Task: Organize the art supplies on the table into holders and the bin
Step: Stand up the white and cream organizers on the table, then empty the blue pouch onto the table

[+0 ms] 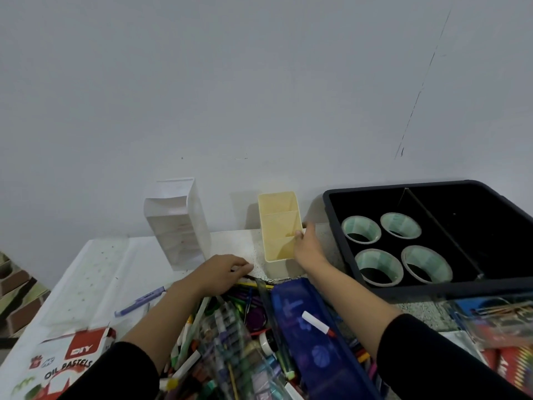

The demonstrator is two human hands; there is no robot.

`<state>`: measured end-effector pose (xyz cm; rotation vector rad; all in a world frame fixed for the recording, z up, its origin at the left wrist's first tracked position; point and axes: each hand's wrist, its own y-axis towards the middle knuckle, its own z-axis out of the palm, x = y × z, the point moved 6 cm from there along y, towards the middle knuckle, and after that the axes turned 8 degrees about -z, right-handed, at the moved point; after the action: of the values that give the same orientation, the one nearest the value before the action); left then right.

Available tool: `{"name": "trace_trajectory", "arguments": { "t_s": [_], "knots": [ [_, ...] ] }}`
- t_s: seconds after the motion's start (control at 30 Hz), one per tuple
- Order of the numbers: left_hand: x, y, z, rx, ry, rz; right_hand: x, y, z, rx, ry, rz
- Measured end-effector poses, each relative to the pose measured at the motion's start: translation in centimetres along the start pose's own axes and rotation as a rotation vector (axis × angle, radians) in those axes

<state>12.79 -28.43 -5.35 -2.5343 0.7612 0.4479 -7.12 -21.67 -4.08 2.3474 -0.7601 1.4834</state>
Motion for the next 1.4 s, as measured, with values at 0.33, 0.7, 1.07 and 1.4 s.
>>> {"name": "trace_trajectory", "arguments": {
  "t_s": [0.33,0.7,1.07,1.4],
  "knots": [
    [-1.5,-2.3,-0.2,-0.025,0.022,0.098,1.7,-4.2,-3.2,0.038,-0.19,-0.201],
    [-4.5,-4.7,0.4,-0.023,0.132,0.354,-1.4,-11.9,-4.3,0.367,-0.757,-0.275],
    [-4.6,-5.2,-0.1,-0.125,-0.016,0.358,-0.4,-12.2,-6.2,0.165,-0.393,-0.365],
    [-7.4,-7.6,-1.9,-0.018,-0.586,0.216,2.8,-12.6,-4.7,0.238,-0.359,-0.69]
  ]
}}
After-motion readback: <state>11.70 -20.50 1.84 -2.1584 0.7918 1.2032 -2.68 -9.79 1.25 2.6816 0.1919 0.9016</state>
